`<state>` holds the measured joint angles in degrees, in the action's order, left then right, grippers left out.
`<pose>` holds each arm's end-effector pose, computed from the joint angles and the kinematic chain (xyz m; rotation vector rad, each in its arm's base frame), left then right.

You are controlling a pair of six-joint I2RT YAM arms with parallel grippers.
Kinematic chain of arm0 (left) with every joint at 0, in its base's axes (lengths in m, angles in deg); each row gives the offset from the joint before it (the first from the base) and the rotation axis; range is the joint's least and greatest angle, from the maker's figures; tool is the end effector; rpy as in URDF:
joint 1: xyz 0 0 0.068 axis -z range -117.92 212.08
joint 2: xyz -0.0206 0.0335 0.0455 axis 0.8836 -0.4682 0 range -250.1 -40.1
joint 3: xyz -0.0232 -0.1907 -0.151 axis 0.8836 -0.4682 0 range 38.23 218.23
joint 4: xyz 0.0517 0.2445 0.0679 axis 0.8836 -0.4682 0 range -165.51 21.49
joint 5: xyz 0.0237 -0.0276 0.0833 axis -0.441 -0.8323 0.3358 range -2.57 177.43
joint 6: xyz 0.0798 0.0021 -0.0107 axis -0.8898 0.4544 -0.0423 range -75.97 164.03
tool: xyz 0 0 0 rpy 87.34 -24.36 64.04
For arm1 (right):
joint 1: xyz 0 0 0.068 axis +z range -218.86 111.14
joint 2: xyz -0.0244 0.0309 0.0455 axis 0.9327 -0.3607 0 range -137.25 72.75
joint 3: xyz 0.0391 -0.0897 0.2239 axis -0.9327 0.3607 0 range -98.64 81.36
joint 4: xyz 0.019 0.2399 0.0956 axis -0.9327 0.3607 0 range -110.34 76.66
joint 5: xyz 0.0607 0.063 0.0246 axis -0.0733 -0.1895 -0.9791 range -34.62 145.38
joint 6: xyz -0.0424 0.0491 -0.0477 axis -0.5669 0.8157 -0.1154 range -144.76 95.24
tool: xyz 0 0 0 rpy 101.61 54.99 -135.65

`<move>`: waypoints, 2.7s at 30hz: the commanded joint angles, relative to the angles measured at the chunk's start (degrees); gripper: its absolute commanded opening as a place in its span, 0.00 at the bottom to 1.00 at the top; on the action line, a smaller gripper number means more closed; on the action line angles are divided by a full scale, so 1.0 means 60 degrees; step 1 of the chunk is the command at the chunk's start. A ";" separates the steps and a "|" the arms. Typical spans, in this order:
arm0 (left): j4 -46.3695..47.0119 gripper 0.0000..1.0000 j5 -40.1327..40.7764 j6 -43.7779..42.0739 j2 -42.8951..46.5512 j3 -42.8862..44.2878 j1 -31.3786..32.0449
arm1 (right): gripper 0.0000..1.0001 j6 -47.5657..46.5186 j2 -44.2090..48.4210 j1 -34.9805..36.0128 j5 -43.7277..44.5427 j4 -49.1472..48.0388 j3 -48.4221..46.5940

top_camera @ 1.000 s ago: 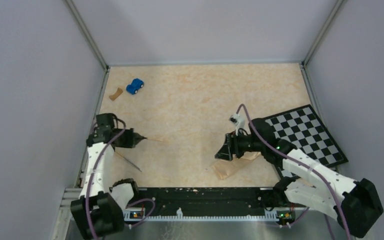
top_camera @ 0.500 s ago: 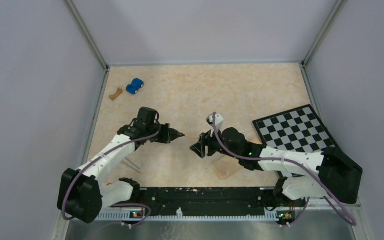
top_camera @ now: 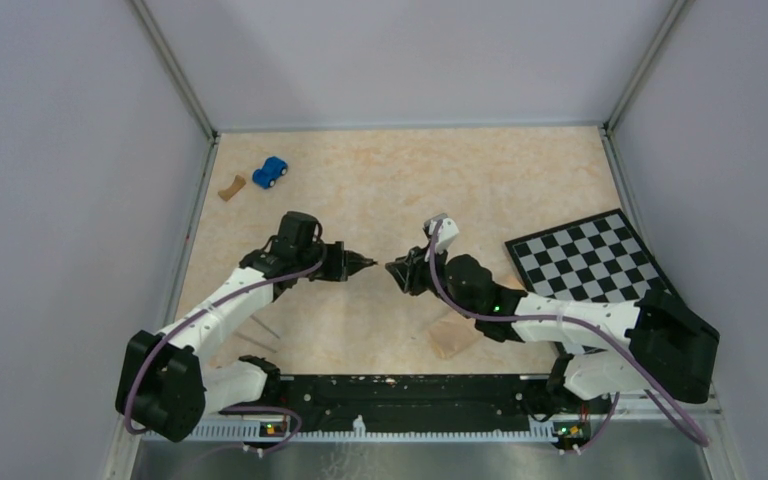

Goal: Fold the napkin into a case and place the utensils inside
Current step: Pass from the left arm to the right, then pass from the right arm to the left

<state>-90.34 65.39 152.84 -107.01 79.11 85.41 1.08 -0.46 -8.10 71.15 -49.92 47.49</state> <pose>0.2330 -0.1289 0.1741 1.7723 -2.2316 1.2250 0.1712 0.2670 0.2068 -0.3401 1.7833 0.8604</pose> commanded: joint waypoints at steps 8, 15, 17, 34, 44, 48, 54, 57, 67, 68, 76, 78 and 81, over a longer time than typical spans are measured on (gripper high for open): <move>0.0948 0.33 0.0316 -0.0975 0.0197 -0.0154 0.0169 | 0.00 -0.0385 0.0408 0.0002 -0.0396 -0.0645 -0.0419; 0.0278 0.79 0.1566 -0.4211 0.0311 0.0327 0.0154 | 0.00 0.0796 0.0515 -0.1443 -0.1902 0.0942 -0.0487; 0.0373 0.81 0.1670 -0.5251 0.0232 0.0283 0.0140 | 0.00 0.1114 0.0459 -0.1925 -0.2492 0.1421 -0.0531; 0.0526 0.96 0.0088 -1.4694 -0.1431 0.2397 0.1711 | 0.00 0.1477 -0.0074 -0.5488 -0.9334 0.4232 -0.0815; -0.0119 0.70 0.0729 -1.6369 -0.2030 0.3168 0.3524 | 0.00 0.1782 0.0150 -0.5491 -1.0436 0.4410 -0.0831; 0.0115 0.55 0.1537 -1.6413 -0.2021 0.3200 0.4183 | 0.00 0.2024 0.0300 -0.5498 -1.0696 0.4241 -0.0627; 0.0346 0.46 0.1753 -1.6899 -0.1792 0.2864 0.5043 | 0.00 0.2602 0.0595 -0.5668 -1.1073 0.3781 -0.0158; 0.0190 0.37 0.1962 -1.6936 -0.1658 0.2759 0.5061 | 0.00 0.2621 0.0681 -0.5672 -1.1110 0.3819 -0.0087; -0.0189 0.39 0.2118 -1.7077 -0.1260 0.2495 0.5233 | 0.00 0.2700 0.0889 -0.5750 -1.0976 0.3904 0.0089; -0.0210 0.40 0.2114 -1.7070 -0.1199 0.2425 0.5261 | 0.00 0.2708 0.0891 -0.5770 -1.0970 0.3898 0.0089; -0.0134 0.37 0.2273 -1.7137 -0.0781 0.2168 0.5347 | 0.00 0.2798 0.0878 -0.5782 -1.1071 0.3821 0.0122; -0.0120 0.36 0.2204 -1.7166 -0.0886 0.2243 0.5388 | 0.00 0.2858 0.0913 -0.5796 -1.1066 0.3779 0.0121; -0.0098 0.34 0.2193 -1.7210 -0.1064 0.2326 0.5474 | 0.00 0.2930 0.0937 -0.5791 -1.1044 0.3709 0.0147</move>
<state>-92.59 78.33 50.86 -113.35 91.99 117.43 17.80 3.36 -42.18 5.93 -25.05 48.11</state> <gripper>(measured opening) 0.359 0.096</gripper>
